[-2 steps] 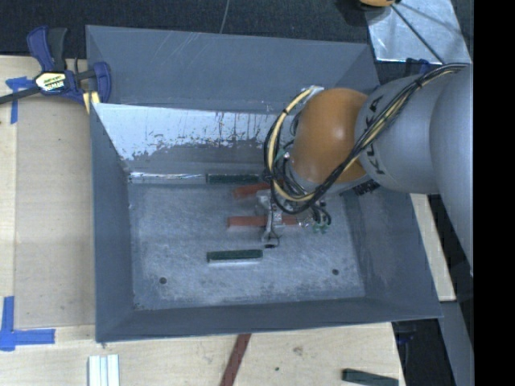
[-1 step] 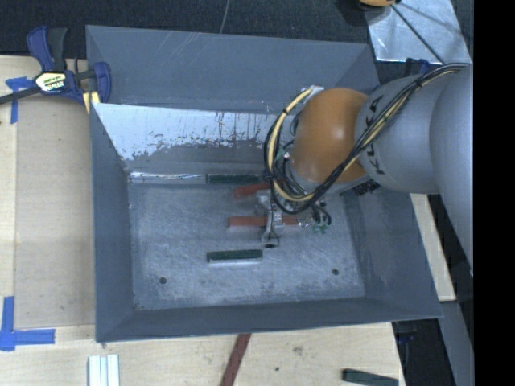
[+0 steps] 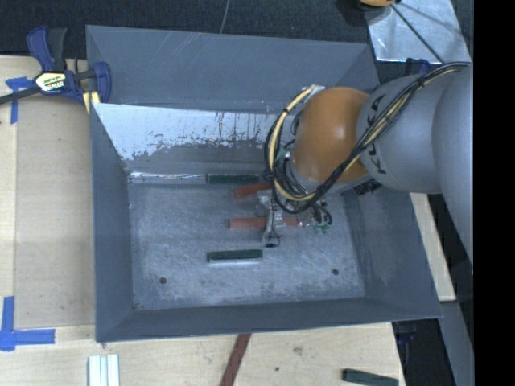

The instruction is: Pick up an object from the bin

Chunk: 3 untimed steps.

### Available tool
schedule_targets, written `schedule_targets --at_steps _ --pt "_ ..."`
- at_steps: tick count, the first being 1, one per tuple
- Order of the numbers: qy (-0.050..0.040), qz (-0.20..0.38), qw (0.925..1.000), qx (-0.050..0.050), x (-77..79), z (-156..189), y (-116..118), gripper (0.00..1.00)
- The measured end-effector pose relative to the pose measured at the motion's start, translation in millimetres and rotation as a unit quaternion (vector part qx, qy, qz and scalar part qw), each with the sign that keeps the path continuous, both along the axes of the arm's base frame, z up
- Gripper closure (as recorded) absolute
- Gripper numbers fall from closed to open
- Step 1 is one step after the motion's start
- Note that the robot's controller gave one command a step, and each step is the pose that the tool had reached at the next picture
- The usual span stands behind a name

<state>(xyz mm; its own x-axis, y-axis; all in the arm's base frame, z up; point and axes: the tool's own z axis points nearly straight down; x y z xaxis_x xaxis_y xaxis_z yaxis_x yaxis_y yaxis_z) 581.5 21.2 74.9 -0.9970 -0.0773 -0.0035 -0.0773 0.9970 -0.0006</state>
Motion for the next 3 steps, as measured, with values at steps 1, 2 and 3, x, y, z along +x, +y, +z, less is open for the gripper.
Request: schedule_targets --at_steps 1,2,3 --pt "0.0042 0.000 1.0000 0.000 -1.9 14.5 0.0 1.00" --pt "0.0033 0.000 1.0000 0.000 -1.4 38.2 0.0 1.00" --pt "-0.0003 0.000 1.0000 0.000 0.6 55.2 0.1 1.00"
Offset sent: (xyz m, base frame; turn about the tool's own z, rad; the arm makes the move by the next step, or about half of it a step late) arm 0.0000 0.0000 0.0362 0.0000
